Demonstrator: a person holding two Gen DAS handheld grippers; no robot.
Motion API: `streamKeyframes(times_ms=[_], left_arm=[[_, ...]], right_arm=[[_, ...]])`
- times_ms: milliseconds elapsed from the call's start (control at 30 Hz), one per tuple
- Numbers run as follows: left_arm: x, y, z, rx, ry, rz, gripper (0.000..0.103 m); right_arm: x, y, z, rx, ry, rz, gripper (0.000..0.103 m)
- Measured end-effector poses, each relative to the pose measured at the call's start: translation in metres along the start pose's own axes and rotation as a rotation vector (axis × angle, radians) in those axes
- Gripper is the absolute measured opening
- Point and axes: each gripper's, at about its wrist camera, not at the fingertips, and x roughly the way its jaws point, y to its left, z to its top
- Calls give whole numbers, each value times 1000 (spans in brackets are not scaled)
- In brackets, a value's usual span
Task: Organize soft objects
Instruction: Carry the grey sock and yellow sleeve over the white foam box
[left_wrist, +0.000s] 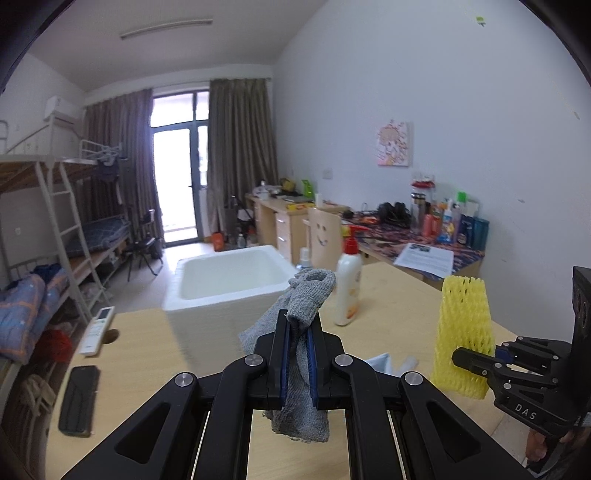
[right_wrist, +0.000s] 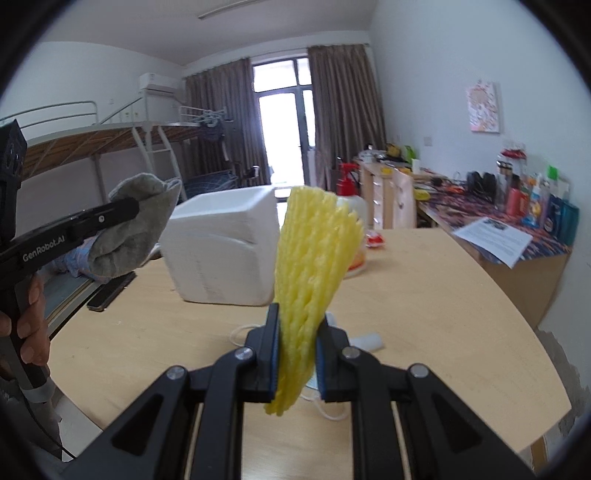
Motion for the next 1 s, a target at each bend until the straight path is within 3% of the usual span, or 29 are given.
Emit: streamKeyframes(times_ms=[467,1000], left_arm=[[-25,45,-19,-55,-5,115,9],[-31,67,-36,-94,6,120,9]], right_arm=[[11,55,13,-115,-9,113,19],[29,88,18,-174,6,152,19]])
